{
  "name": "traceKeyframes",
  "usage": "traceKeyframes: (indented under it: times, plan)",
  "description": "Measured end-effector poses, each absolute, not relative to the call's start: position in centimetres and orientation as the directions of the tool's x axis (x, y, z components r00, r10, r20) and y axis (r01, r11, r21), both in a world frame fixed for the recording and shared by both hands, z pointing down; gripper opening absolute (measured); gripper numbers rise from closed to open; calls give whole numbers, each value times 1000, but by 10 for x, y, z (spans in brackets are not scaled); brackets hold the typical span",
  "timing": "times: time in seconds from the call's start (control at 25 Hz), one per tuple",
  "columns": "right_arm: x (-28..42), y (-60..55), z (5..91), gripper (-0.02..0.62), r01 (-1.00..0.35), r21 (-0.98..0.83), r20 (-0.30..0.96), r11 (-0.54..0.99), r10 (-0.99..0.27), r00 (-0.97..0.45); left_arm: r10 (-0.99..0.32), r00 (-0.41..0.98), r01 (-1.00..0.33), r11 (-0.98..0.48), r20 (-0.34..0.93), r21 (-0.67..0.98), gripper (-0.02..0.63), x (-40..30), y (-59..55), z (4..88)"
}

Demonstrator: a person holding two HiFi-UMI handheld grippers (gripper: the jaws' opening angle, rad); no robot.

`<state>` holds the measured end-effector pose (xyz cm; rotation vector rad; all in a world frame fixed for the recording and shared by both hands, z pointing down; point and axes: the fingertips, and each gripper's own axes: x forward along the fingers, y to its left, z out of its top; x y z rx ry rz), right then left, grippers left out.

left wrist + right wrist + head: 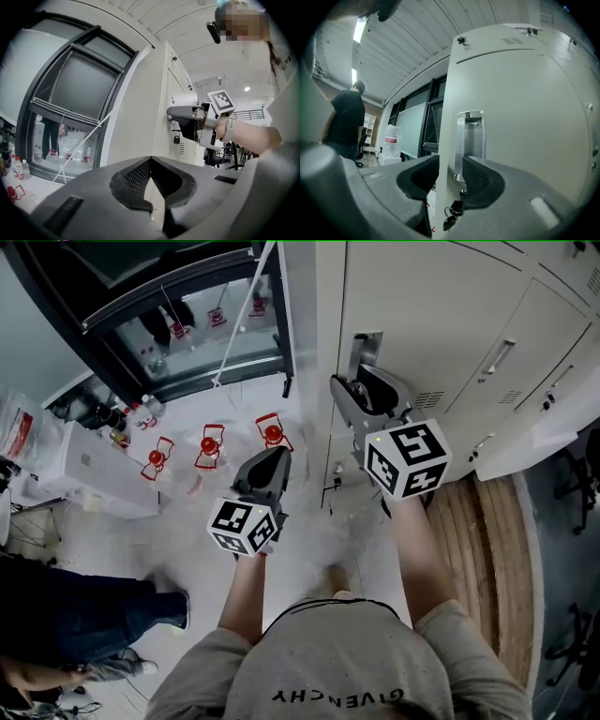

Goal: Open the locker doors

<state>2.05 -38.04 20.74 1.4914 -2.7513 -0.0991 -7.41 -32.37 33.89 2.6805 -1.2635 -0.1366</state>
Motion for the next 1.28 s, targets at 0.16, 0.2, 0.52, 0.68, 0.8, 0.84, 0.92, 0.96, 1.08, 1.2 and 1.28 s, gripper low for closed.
traceKeyframes:
  times: [0.16, 0.2, 0.52, 0.68, 0.8, 0.84, 0.92, 0.96, 1.08, 1.2, 1.28]
  plan:
    - [23, -369, 208, 144, -848, 74, -19, 525, -850, -527, -759, 651, -743, -640, -11, 198, -2, -73, -315, 338]
    - [24, -365, 208, 144, -851, 78, -20, 519, -853, -522, -755, 656, -739, -644, -11, 199, -2, -72, -313, 338]
    - [36, -330, 208, 144, -879, 118, -24, 462, -883, -468, -725, 688, -709, -677, -16, 197, -2, -68, -291, 336]
    - [46, -311, 207, 143, -895, 125, -29, 428, -900, -435, -707, 707, -691, -696, -19, 194, -2, -65, -278, 334]
    - [55, -297, 207, 143, -905, 121, -38, 407, -909, -414, -694, 720, -678, -709, -22, 193, -2, -62, -269, 333]
    - [59, -291, 207, 143, -908, 118, -42, 402, -912, -409, -690, 724, -674, -713, -21, 193, -2, -61, -266, 333]
    - [67, -280, 207, 143, -914, 107, -54, 391, -916, -398, -680, 733, -664, -722, -20, 193, -2, -58, -260, 333]
    - [72, -275, 207, 143, -918, 102, -59, 384, -919, -391, -674, 739, -659, -728, -20, 192, -2, -57, -257, 333]
    - [86, -259, 207, 143, -932, 103, -65, 347, -933, -355, -653, 757, -638, -746, -22, 190, -2, -52, -247, 331]
    - [102, -244, 208, 146, -946, 98, -69, 309, -946, -316, -631, 775, -617, -765, -23, 186, -2, -46, -239, 329]
    - [115, -234, 208, 147, -957, 96, -73, 275, -956, -283, -618, 786, -605, -775, -22, 183, -2, -41, -233, 329]
